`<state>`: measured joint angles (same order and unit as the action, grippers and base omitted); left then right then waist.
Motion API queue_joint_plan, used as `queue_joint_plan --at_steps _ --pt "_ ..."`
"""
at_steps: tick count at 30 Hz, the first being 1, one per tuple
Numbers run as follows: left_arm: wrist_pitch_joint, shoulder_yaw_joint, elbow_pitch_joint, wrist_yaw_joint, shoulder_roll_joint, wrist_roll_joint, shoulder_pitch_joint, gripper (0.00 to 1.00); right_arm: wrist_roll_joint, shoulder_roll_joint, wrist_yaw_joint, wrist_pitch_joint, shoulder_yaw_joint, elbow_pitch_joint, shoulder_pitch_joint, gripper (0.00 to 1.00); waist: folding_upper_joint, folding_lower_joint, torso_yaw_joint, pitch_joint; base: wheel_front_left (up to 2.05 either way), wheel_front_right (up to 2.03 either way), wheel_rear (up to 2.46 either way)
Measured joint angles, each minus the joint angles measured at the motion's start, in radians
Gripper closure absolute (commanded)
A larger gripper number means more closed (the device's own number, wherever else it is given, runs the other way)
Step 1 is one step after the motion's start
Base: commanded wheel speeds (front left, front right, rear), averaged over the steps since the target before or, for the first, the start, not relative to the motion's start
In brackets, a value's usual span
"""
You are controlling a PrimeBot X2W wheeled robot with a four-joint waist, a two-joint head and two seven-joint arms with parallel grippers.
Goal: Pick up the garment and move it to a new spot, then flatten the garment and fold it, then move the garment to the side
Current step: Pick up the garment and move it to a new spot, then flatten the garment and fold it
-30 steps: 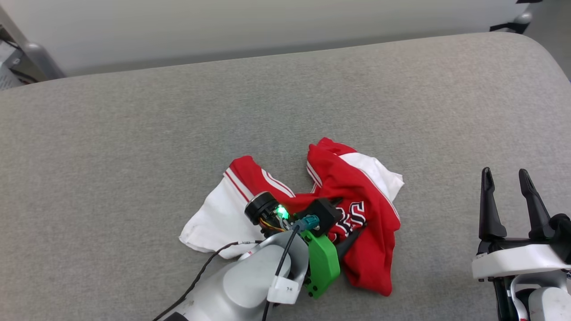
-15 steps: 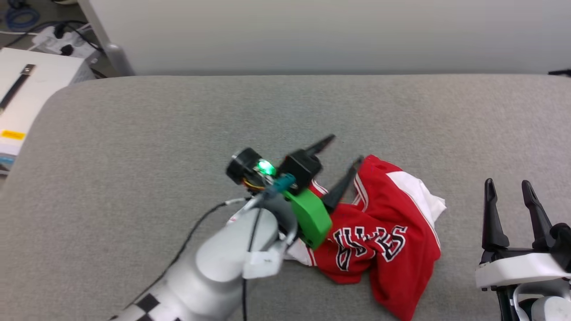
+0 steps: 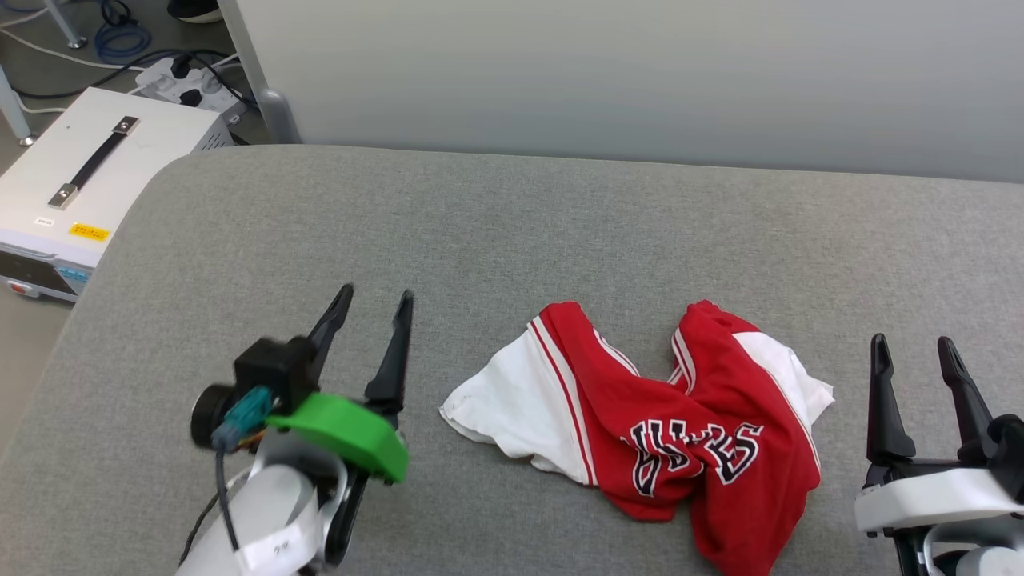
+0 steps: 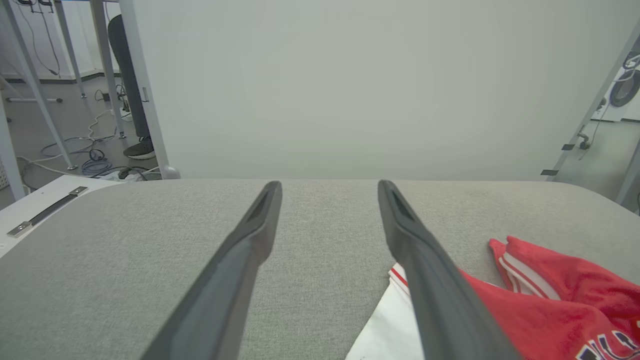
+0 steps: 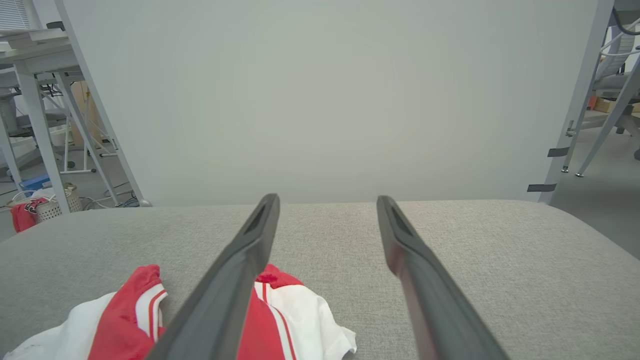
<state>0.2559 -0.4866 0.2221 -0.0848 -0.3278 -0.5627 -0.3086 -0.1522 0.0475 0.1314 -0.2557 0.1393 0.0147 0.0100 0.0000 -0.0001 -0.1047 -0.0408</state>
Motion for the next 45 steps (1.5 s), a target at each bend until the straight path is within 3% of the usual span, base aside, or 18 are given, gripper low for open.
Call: queue_joint_plan --at_steps 4,8,16,19,31,37,45 --pt "0.0 0.086 -0.056 0.0 0.016 0.049 0.104 0.0 0.0 0.0 0.0 0.0 0.008 -0.002 0.014 0.0 0.0 0.0 0.0 -0.002 0.0 0.0 0.0" --pt "0.0 0.127 -0.071 0.003 0.068 0.117 0.176 0.0 0.006 0.0 0.0 0.0 0.012 -0.001 0.018 0.0 0.0 0.0 -0.001 -0.003 0.0 0.0 0.0" --pt "0.0 0.192 -0.063 0.06 0.145 0.197 0.203 0.0 0.035 0.001 0.0 0.003 0.013 0.033 0.026 0.0 0.0 0.0 -0.004 -0.007 0.0 0.0 0.0" --pt "0.0 0.212 -0.058 0.081 0.158 0.22 0.202 0.0 0.034 0.017 0.0 0.106 0.002 0.08 0.024 0.0 0.0 0.0 -0.006 -0.015 0.0 0.0 0.0" --pt "0.0 0.271 -0.039 0.143 0.214 0.286 0.177 0.0 -0.124 0.154 0.0 0.789 -0.012 0.119 -0.155 0.0 0.0 0.0001 -0.041 -0.095 0.0 0.0 0.0" --pt "0.0 0.288 -0.034 0.162 0.238 0.309 0.159 0.0 -0.136 0.175 0.0 0.94 0.025 0.141 -0.223 0.0 0.0 0.0001 -0.083 -0.136 0.0 0.0 0.0" --pt "0.0 0.311 -0.031 0.179 0.257 0.328 0.136 0.0 -0.108 0.197 0.0 1.01 0.034 0.18 -0.241 0.0 0.0 0.0 -0.143 -0.184 0.0 0.0 0.0"
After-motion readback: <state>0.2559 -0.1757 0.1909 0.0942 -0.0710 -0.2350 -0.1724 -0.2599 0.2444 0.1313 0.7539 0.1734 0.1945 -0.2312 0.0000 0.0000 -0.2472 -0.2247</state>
